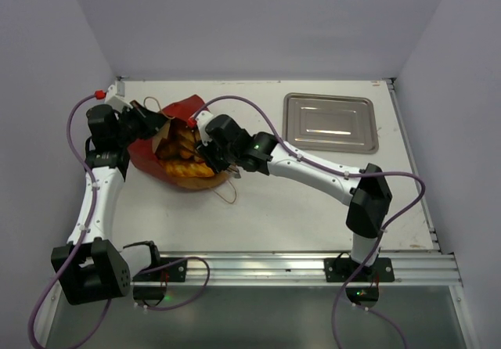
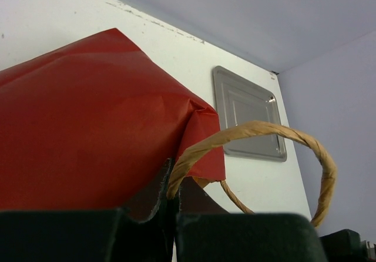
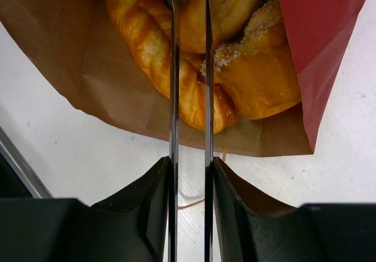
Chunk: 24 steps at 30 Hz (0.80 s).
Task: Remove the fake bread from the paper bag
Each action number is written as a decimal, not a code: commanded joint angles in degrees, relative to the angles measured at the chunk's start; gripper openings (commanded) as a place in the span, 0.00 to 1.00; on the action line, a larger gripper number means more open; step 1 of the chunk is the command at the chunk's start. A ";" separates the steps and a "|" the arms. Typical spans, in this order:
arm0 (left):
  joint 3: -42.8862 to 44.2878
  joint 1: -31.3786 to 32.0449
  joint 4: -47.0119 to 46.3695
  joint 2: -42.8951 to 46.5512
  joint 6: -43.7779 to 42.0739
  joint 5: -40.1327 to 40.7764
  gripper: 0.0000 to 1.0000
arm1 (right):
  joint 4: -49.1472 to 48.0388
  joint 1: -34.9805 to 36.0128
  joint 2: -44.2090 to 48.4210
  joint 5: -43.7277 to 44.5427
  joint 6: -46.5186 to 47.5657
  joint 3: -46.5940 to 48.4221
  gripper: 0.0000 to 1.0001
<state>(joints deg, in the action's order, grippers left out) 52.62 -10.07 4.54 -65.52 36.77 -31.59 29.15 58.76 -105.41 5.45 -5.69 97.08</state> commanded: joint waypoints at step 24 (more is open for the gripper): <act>-6.56 1.89 -8.05 7.24 9.01 4.96 0.00 | -2.87 1.71 5.47 4.92 -1.69 -1.10 0.46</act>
<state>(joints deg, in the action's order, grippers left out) 46.48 -8.62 0.05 -60.38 42.78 -27.92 28.82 60.05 -104.66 8.27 -7.42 96.27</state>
